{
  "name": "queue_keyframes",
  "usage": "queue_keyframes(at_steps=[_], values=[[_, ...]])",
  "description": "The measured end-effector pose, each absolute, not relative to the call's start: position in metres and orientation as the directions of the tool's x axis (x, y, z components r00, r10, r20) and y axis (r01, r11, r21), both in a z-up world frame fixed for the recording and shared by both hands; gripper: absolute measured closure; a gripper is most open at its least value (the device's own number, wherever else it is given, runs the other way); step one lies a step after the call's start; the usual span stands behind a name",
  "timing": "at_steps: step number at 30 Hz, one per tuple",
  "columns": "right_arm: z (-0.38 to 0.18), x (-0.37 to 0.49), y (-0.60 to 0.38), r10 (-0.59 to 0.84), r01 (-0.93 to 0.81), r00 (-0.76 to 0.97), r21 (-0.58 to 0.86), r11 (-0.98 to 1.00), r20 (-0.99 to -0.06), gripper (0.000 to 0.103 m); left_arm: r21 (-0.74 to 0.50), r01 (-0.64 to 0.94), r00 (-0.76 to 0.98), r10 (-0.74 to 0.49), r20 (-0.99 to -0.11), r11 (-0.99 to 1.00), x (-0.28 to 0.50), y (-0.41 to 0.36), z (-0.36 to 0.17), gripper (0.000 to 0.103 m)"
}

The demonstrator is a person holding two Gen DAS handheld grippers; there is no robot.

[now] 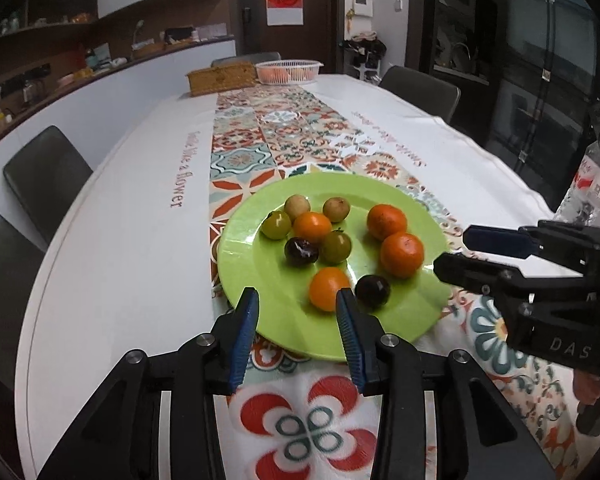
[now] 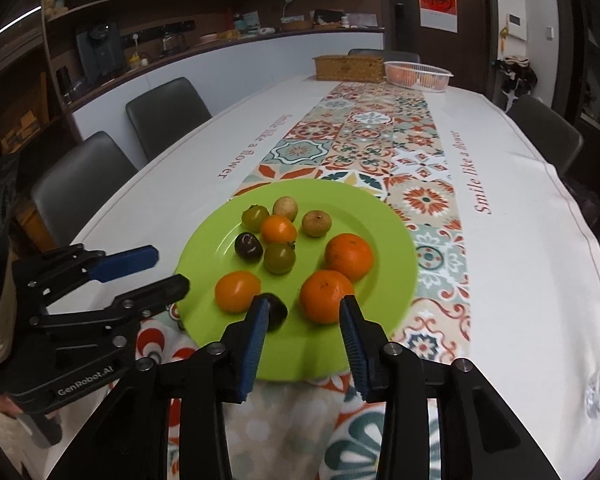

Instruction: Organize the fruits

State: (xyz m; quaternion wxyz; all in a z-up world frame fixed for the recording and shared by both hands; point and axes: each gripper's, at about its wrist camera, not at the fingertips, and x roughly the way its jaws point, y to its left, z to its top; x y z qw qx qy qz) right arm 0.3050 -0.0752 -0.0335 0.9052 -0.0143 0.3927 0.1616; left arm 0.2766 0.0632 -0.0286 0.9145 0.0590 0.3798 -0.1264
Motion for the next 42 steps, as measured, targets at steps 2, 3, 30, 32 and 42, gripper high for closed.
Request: queue_keyframes(at_steps=[2,3,30,32,42], values=[[-0.028,0.295,-0.079,0.283,-0.3,0.65,0.105,0.948,-0.705,0.057,0.011,0.26,0.691,-0.178,-0.701,0.965,0.268,0.062,-0.021,0.061],[-0.025,0.29,-0.081,0.28,-0.296,0.657,0.102,0.95,-0.699,0.057,0.01,0.251,0.7,-0.174,-0.693,0.968,0.262,0.062,-0.017,0.057],[0.029,0.156,-0.14,0.18,-0.194,0.795,0.039,0.98,-0.579,0.032,0.026,0.117,0.816,-0.081,-0.572,0.993,0.135,0.028,0.031,0.025],[0.029,0.149,-0.142,0.178,-0.192,0.799,0.036,0.981,-0.574,0.032,0.021,0.111,0.818,-0.079,-0.57,0.994,0.128,0.027,0.032,0.025],[0.032,0.125,-0.151,0.188,-0.197,0.808,0.045,0.979,-0.558,0.032,0.021,0.105,0.828,-0.076,-0.555,0.994,0.099,0.021,0.038,0.022]])
